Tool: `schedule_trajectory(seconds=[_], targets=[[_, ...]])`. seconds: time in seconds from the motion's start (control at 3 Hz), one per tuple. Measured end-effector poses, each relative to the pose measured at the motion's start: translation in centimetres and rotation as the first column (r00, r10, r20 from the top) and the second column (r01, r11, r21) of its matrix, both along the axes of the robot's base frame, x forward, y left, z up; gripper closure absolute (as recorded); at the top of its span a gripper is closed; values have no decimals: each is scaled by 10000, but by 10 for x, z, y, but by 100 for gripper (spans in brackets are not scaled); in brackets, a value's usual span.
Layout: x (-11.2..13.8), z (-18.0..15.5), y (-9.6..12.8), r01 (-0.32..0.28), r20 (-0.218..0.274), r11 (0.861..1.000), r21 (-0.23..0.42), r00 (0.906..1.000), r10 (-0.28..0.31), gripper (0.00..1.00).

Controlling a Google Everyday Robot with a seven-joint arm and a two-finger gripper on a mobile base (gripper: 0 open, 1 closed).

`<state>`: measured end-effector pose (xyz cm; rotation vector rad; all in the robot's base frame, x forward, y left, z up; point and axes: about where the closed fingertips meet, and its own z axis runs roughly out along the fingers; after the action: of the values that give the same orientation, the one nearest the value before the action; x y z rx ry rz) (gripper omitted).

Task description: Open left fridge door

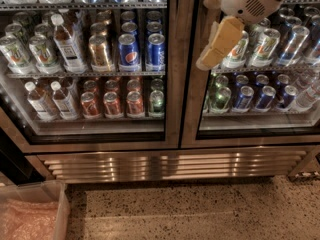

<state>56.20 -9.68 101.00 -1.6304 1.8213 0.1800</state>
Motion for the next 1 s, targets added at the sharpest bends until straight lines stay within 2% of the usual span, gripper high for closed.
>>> schedule_trajectory(seconds=[0.33,1.0], targets=[[16,-16,31,-719,-343,9972,185,9968,725,0],[30,-11,40,-1120,-43,9936,163,9937,1121,0]])
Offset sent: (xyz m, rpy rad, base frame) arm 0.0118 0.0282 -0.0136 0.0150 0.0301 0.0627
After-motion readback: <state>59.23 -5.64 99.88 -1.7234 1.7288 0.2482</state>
